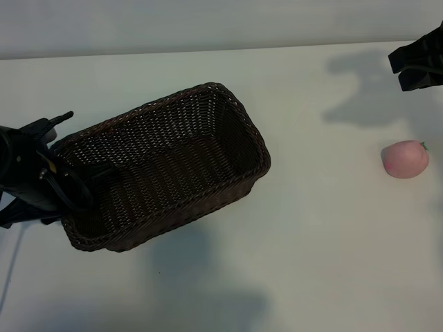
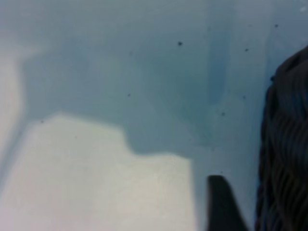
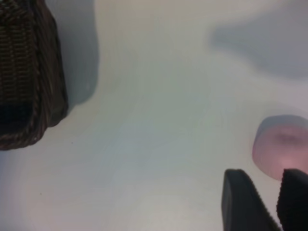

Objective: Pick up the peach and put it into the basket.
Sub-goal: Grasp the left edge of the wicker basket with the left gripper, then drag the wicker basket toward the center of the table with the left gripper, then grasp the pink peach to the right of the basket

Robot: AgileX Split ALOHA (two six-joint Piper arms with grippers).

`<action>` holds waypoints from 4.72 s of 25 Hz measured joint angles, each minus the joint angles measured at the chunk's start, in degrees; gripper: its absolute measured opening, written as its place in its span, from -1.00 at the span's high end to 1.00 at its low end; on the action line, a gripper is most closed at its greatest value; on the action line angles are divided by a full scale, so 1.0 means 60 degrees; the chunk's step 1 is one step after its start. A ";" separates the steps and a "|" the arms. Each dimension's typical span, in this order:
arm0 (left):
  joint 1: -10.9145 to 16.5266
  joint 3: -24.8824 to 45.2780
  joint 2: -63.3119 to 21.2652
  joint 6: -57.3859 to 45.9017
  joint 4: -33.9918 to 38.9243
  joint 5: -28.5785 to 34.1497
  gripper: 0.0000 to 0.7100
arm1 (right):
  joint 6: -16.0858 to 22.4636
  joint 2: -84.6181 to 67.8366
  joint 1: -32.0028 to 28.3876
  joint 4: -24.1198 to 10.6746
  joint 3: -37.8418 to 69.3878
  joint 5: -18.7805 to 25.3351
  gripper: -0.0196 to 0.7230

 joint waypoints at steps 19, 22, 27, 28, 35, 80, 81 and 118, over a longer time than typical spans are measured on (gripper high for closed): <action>0.0000 0.0087 -0.0937 0.2567 -0.2357 -0.0691 0.55 | 0.0000 0.0000 0.0000 0.0011 0.0000 0.0030 0.29; 0.0022 0.0098 -0.1154 0.3594 -0.3371 -0.0684 0.55 | 0.0000 0.0000 0.0000 0.0011 0.0000 0.0030 0.29; 0.0331 0.0098 -0.1463 0.5544 -0.5418 -0.0692 0.55 | 0.0000 0.0000 0.0000 0.0011 0.0000 0.0030 0.29; 0.0411 0.0087 -0.1525 0.5954 -0.5774 -0.0692 0.55 | 0.0000 0.0000 0.0000 0.0011 0.0000 0.0030 0.29; 0.0847 -0.1362 -0.0912 0.8459 -0.6918 0.0639 0.55 | 0.0000 0.0000 0.0000 0.0014 0.0000 0.0030 0.29; -0.0280 -0.5142 0.3693 0.8285 -0.5987 0.1315 -0.74 | 0.0000 0.0000 0.0000 0.0031 0.0000 0.0032 0.29; -0.0280 -0.5142 0.3596 0.8285 -0.5987 0.1341 -0.87 | 0.0000 0.0000 0.0000 0.0031 0.0000 0.0032 0.29; -0.0280 -0.5142 -0.2356 0.5787 -0.0628 0.3760 -0.76 | 0.0009 0.0000 0.0000 -0.1198 0.0000 0.0322 0.29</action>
